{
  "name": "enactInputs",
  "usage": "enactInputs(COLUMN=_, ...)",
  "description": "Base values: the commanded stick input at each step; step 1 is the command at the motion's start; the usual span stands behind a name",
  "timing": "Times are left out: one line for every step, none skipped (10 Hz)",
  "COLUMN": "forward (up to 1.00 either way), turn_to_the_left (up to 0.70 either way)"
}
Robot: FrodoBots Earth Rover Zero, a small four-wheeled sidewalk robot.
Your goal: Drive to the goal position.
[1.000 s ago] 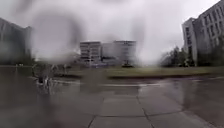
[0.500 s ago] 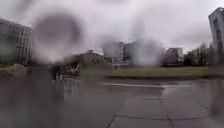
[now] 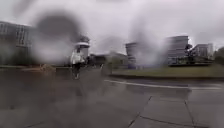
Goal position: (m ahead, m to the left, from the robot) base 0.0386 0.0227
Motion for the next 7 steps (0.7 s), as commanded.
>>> enactInputs(forward=0.00, turn_to_the_left=0.70)
enactInputs(forward=0.00, turn_to_the_left=0.70)
enactInputs(forward=0.00, turn_to_the_left=0.05)
enactInputs(forward=0.00, turn_to_the_left=0.00)
enactInputs(forward=0.00, turn_to_the_left=0.00)
enactInputs(forward=0.00, turn_to_the_left=0.00)
enactInputs(forward=0.00, turn_to_the_left=0.00)
